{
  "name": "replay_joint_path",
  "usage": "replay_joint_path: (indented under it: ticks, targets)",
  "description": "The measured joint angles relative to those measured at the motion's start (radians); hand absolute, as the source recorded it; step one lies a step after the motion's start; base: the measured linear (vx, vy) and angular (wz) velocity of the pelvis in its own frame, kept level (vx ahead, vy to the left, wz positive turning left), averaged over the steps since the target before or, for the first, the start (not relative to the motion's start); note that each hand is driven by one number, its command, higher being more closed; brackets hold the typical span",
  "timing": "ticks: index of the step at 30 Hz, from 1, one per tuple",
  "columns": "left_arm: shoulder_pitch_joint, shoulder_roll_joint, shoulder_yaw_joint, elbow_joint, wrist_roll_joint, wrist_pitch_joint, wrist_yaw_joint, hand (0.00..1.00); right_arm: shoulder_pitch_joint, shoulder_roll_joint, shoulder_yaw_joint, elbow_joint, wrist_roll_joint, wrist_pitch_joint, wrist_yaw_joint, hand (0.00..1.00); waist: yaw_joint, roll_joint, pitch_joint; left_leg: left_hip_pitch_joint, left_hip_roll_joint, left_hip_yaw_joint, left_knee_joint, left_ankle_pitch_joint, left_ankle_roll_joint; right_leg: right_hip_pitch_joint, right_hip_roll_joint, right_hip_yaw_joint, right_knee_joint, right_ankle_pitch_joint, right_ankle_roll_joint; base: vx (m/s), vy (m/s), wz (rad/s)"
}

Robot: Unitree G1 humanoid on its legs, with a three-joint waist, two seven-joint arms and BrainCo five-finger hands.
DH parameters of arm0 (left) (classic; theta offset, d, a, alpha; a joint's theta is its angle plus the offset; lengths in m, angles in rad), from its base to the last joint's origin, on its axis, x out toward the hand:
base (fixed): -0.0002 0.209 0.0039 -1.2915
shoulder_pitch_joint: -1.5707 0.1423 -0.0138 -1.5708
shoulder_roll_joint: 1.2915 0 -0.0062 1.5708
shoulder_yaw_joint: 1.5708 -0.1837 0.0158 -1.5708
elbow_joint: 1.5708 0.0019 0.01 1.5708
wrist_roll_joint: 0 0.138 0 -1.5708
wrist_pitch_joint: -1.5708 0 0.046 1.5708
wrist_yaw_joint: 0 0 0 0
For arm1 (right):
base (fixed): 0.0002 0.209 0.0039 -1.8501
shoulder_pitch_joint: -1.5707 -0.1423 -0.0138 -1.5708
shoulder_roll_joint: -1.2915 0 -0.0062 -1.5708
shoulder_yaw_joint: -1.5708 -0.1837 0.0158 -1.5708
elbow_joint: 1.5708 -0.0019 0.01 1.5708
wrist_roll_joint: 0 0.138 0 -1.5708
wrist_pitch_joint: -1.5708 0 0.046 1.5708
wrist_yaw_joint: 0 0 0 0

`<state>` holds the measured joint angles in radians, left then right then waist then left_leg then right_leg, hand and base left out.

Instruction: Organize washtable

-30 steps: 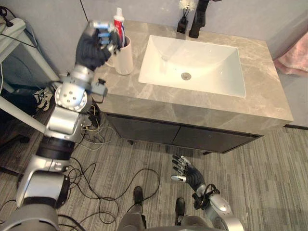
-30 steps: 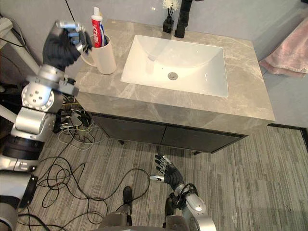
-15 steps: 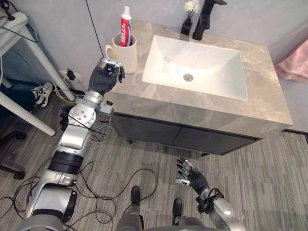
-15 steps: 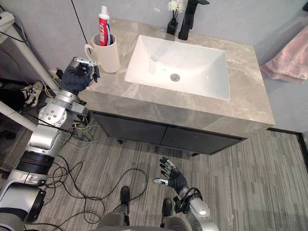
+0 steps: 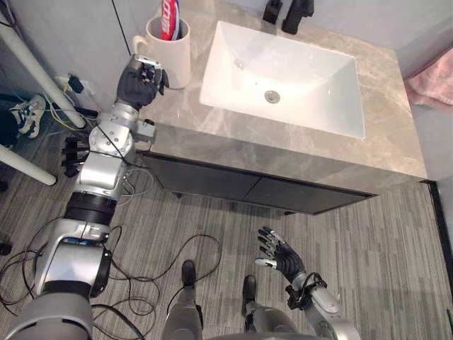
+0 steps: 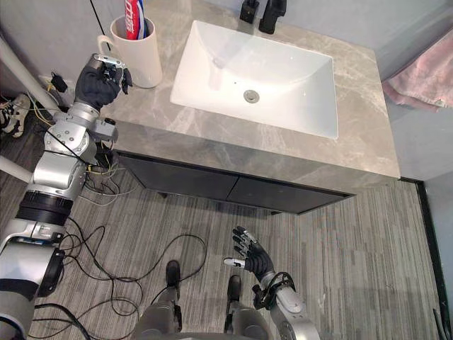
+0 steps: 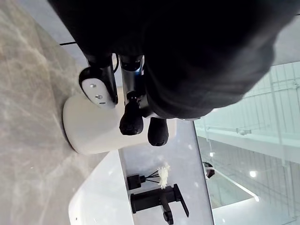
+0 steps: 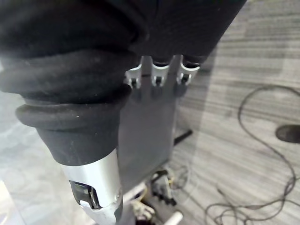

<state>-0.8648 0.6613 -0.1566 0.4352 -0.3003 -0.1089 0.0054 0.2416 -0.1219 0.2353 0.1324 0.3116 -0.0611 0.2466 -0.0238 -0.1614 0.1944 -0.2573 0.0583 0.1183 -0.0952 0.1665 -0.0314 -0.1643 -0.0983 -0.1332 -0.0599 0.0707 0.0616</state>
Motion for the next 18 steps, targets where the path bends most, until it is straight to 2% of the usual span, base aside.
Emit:
replay_joint_path:
  ticks: [5, 18]
  targets:
    - [-0.055, 0.031, -0.011, 0.050, 0.000, 0.012, 0.008, 1.00, -0.004, 0.007, 0.002, 0.000, 0.000, 0.000, -0.006, 0.00, -0.018, -0.009, 0.019, -0.017, -0.002, 0.000, 0.000, 0.000, 0.000, -0.013, 0.002, 0.000, -0.011, 0.004, -0.003, 0.01, 0.003, 0.00]
    - [-0.068, 0.031, -0.012, 0.055, 0.021, 0.014, 0.022, 1.00, -0.019, 0.007, 0.010, -0.001, 0.000, -0.002, -0.008, 0.00, -0.020, -0.009, 0.072, -0.019, -0.001, 0.000, 0.000, -0.001, 0.000, -0.015, 0.008, 0.001, -0.012, 0.005, -0.005, 0.01, 0.000, 0.00]
